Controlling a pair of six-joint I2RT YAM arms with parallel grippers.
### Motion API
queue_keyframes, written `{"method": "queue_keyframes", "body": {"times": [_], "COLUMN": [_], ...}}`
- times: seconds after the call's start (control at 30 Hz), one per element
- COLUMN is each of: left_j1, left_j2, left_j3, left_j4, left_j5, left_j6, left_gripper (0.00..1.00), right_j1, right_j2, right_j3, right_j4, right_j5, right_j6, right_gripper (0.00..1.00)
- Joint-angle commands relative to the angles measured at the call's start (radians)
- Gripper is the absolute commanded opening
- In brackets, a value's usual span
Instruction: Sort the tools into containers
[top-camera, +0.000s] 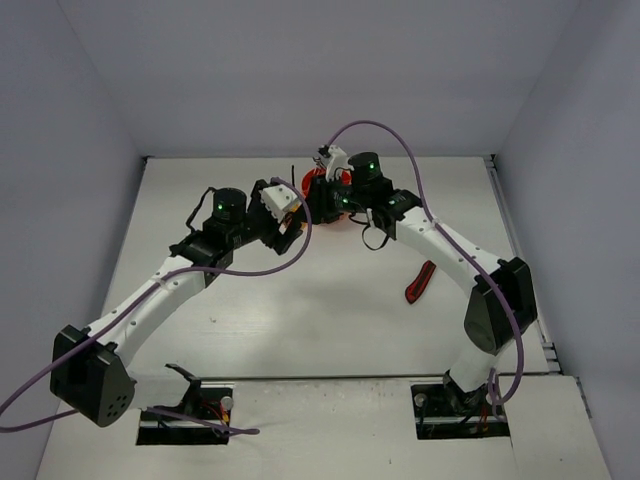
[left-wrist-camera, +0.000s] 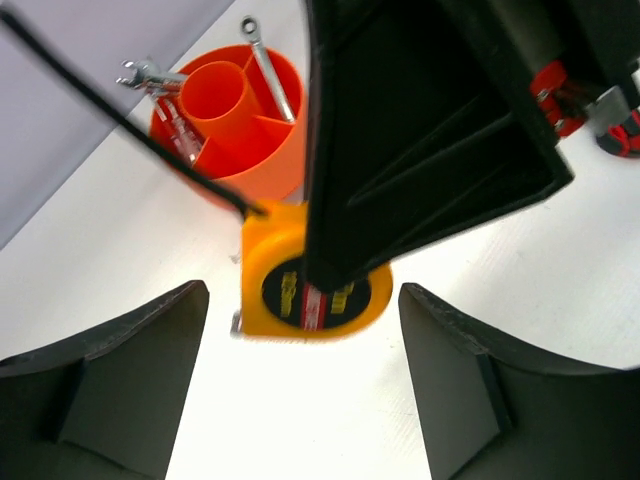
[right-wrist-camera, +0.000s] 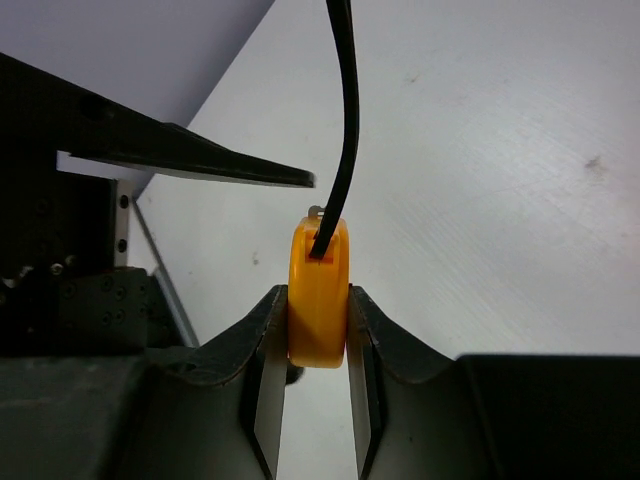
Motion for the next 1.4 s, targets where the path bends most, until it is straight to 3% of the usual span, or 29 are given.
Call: {"method": "queue_keyframes", "body": {"times": [0.0,0.13,0.27,0.5,1.0,1.37], "left_j1": [-0.001,0.002,0.007,0.025,0.028,0.029], "left_j2": [-0.079,-0.133,-0.183,-0.246,-0.290,-0.268], "left_j3": [-0.021,-0.081,-0.134,-0.174,-0.190,-0.182], "left_j4": [0.084,0.054,-0.034,-0.172,-0.247,-0.234], "left_j5": [-0.161,-0.330,-0.404,-0.425,-0.444,-0.434], "left_j6": [-0.120,-0.230,-0.322,-0.488,-0.531,-0.540], "left_gripper": [0.74,0.74,0.74,0.74,0.74,0.74], "right_j1": [-0.068,-0.113,-0.128,-0.137,-0.079,-0.068], "right_j2": [-0.021,0.005,0.065,0.208,0.349,0.361], "right_j3": [0.091,0.131,0.175,0.260,0.355,0.330], "right_j4": [0.034,-0.006,-0.031,-0.031,-0.033,-0.032], "right_j5": [0.061,0.120,0.182,0.231,0.221,0.222], "right_j6": [-0.198,-0.422,-0.642,-0.907,-0.979,-0.973], "right_gripper": [0.00,0.00,0.00,0.00,0.01,0.02]}}
